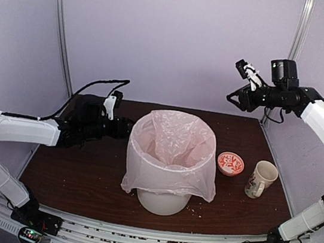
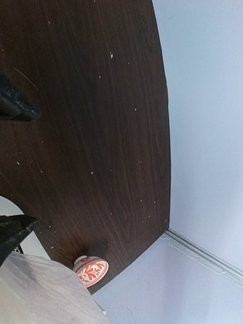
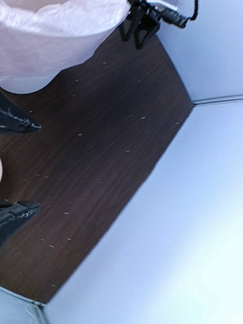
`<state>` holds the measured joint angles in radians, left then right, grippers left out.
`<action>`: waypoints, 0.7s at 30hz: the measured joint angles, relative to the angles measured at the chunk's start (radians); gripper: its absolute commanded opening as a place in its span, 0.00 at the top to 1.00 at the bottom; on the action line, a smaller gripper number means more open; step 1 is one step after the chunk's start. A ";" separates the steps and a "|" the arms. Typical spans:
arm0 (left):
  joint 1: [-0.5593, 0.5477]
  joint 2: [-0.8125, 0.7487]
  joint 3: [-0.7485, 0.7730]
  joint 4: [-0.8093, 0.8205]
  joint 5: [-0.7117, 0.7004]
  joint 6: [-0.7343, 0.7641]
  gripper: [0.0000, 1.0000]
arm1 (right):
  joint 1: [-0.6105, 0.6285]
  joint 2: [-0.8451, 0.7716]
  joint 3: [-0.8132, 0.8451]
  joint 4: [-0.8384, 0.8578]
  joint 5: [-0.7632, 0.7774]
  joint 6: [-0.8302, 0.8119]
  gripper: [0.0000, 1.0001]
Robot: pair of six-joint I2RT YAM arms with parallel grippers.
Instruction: Put the trash bags into the trash bin
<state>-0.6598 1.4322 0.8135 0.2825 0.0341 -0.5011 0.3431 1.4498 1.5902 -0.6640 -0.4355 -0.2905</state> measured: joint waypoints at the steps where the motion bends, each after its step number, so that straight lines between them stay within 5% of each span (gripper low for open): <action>1: 0.000 -0.023 0.011 -0.046 -0.020 0.010 0.35 | 0.006 0.001 0.043 0.000 -0.017 0.005 0.62; 13: 0.000 -0.133 0.328 -0.490 -0.219 0.234 0.34 | 0.383 0.151 0.300 -0.171 -0.100 -0.113 0.82; 21: 0.038 -0.245 0.133 -0.449 -0.401 0.402 0.34 | 0.527 0.233 0.300 -0.367 -0.077 -0.249 1.00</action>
<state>-0.6216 1.1877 0.9463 -0.1665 -0.3664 -0.0990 0.8700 1.6829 1.8900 -1.0313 -0.5125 -0.5400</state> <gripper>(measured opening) 0.659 0.049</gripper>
